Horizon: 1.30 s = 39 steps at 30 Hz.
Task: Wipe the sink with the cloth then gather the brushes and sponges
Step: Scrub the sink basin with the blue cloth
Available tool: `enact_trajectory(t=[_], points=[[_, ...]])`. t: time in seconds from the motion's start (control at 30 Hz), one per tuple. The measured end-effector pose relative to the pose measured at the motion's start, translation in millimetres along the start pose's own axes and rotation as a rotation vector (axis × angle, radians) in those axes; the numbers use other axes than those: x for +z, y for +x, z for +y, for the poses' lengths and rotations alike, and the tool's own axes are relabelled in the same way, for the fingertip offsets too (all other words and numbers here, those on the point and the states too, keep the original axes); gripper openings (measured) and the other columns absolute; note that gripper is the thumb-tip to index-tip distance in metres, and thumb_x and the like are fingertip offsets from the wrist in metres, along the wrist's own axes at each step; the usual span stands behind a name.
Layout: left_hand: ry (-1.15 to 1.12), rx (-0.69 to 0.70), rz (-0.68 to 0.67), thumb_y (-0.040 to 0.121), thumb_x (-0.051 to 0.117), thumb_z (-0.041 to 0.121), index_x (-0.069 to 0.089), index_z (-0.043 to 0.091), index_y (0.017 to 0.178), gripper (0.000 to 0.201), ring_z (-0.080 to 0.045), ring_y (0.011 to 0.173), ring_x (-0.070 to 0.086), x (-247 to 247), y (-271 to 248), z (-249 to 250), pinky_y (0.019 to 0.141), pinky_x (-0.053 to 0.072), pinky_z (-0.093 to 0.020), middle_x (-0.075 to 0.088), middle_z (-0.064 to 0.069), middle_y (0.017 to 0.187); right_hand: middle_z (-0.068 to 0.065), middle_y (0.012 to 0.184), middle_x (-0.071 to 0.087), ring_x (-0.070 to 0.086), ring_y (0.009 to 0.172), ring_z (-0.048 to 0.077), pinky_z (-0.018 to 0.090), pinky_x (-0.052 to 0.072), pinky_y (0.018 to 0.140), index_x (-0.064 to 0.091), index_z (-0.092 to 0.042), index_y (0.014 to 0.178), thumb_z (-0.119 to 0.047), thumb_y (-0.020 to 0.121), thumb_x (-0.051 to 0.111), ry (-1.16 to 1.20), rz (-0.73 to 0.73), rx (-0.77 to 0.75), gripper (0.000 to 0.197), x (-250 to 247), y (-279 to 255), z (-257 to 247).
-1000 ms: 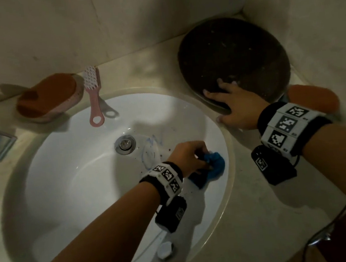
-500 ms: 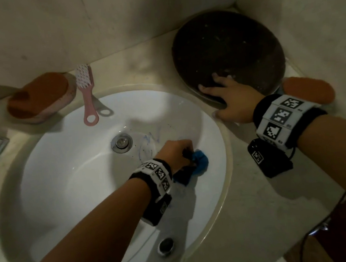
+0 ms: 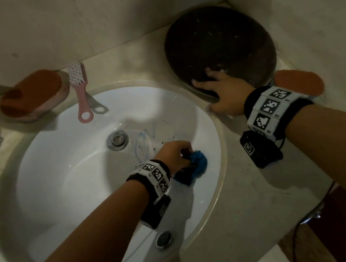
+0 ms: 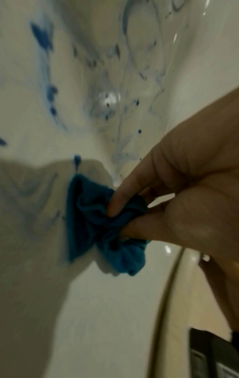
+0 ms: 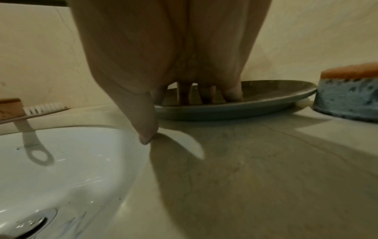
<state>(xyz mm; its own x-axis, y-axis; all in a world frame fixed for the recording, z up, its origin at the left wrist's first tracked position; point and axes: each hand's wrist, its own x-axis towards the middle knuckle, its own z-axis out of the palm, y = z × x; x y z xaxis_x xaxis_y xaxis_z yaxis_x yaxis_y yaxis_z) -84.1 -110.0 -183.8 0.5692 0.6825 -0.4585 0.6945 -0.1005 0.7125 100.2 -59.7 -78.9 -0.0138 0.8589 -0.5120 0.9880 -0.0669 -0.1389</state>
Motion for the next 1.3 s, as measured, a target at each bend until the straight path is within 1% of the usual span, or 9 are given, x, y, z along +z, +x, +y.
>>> enact_trajectory(t=[0.2,0.43,0.63,0.7,0.83,0.97,1.13,1.2,1.3], points=[[-0.243,0.070,-0.093,0.075,0.078,0.021,0.067,0.014,0.101,0.028,-0.008,0.076,0.058,4,-13,17,0.068,0.048,-0.010,0.060,0.005,0.095,-0.004,0.160,-0.006,-0.005,0.146,0.032,0.058,0.013,0.116,0.010,-0.048,0.145,-0.034,0.088,0.060,0.005,0.016,0.001,0.076,1,0,0],[0.088,0.029,-0.043,0.081,0.066,0.010,0.066,0.010,0.106,0.025,-0.023,0.100,0.060,-5,-6,-4,0.081,0.040,-0.019,0.065,-0.009,0.109,-0.002,0.160,-0.006,-0.004,0.146,0.033,0.057,0.012,0.116,0.010,-0.048,0.145,-0.035,0.088,0.059,-0.011,0.009,-0.012,0.076,0,0,1],[-0.313,0.097,-0.183,0.077,0.075,0.006,0.063,0.015,0.089,0.019,-0.009,0.067,0.060,-17,-15,33,0.064,0.054,-0.013,0.060,0.006,0.085,-0.003,0.160,-0.006,-0.004,0.146,0.033,0.057,0.013,0.117,0.010,-0.048,0.145,-0.035,0.088,0.059,-0.013,0.009,0.000,0.077,0,0,0],[-0.232,0.133,-0.243,0.076,0.073,0.002,0.063,0.012,0.090,0.020,-0.015,0.073,0.060,-12,-17,40,0.072,0.055,-0.023,0.058,0.004,0.087,-0.003,0.160,-0.006,-0.003,0.146,0.033,0.057,0.013,0.117,0.010,-0.048,0.145,-0.035,0.088,0.059,-0.020,0.011,-0.003,0.077,1,0,0],[0.010,0.092,-0.234,0.076,0.070,0.002,0.066,0.009,0.099,0.024,-0.013,0.084,0.057,-4,-20,25,0.068,0.046,-0.014,0.059,0.003,0.097,-0.003,0.160,-0.005,-0.004,0.146,0.034,0.057,0.013,0.117,0.010,-0.048,0.145,-0.034,0.087,0.060,-0.005,0.018,-0.005,0.078,2,1,0],[0.271,0.040,-0.197,0.080,0.063,0.008,0.067,0.007,0.104,0.024,-0.025,0.100,0.061,-9,-19,4,0.087,0.048,-0.028,0.066,-0.011,0.108,-0.004,0.160,-0.005,-0.004,0.146,0.033,0.058,0.012,0.116,0.010,-0.049,0.144,-0.034,0.087,0.060,0.001,0.010,-0.003,0.077,1,0,0],[-0.136,0.047,-0.170,0.076,0.073,0.005,0.068,0.011,0.097,0.023,-0.009,0.074,0.058,-15,-18,17,0.067,0.048,-0.010,0.064,0.003,0.091,-0.003,0.160,-0.006,-0.005,0.146,0.033,0.057,0.012,0.117,0.009,-0.049,0.145,-0.033,0.088,0.059,0.000,0.010,0.003,0.077,2,-1,-1],[-0.099,0.101,-0.302,0.074,0.074,0.003,0.067,0.012,0.095,0.023,-0.010,0.076,0.058,-9,-20,29,0.069,0.048,-0.015,0.058,0.015,0.076,-0.004,0.160,-0.006,-0.005,0.146,0.033,0.057,0.012,0.117,0.010,-0.048,0.145,-0.033,0.088,0.060,0.005,0.017,0.003,0.077,2,-2,-1],[0.004,0.142,-0.218,0.078,0.070,0.004,0.067,0.011,0.100,0.023,-0.010,0.083,0.056,2,-22,25,0.073,0.040,-0.014,0.058,0.010,0.084,-0.003,0.160,-0.005,-0.005,0.146,0.033,0.058,0.013,0.116,0.011,-0.047,0.145,-0.032,0.088,0.061,0.018,0.027,0.004,0.077,2,-1,-1]])
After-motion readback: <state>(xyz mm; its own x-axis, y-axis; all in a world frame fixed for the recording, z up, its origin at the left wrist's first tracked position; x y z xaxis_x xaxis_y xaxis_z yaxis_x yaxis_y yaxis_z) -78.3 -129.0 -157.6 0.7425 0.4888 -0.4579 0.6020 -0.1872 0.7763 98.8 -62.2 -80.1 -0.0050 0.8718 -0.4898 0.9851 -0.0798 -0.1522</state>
